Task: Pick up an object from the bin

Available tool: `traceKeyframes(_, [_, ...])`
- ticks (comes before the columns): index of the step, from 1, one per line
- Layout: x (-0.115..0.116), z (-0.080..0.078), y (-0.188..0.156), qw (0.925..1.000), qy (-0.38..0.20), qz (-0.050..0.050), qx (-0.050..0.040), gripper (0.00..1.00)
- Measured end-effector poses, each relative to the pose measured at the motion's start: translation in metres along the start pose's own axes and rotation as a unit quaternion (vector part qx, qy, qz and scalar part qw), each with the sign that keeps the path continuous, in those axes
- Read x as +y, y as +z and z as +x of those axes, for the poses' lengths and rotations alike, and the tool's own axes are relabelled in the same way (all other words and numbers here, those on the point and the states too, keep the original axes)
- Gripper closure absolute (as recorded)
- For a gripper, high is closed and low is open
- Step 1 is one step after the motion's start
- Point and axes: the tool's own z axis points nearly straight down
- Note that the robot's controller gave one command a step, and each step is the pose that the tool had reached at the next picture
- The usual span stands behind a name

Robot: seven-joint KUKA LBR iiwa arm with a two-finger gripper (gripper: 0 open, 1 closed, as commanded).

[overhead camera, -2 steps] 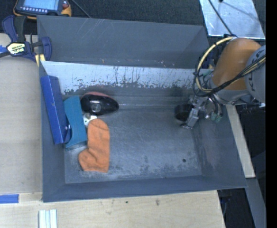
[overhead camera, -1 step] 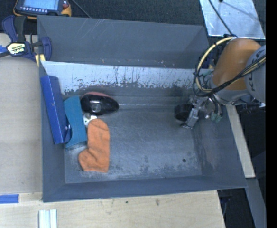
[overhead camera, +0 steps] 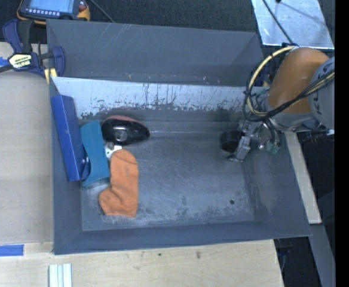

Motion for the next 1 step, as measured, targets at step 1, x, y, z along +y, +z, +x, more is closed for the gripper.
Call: traceKeyframes(1, [-0.0001, 0.0008, -0.0056, 1.0000, 0.000, 0.000, 0.0006, 1.00])
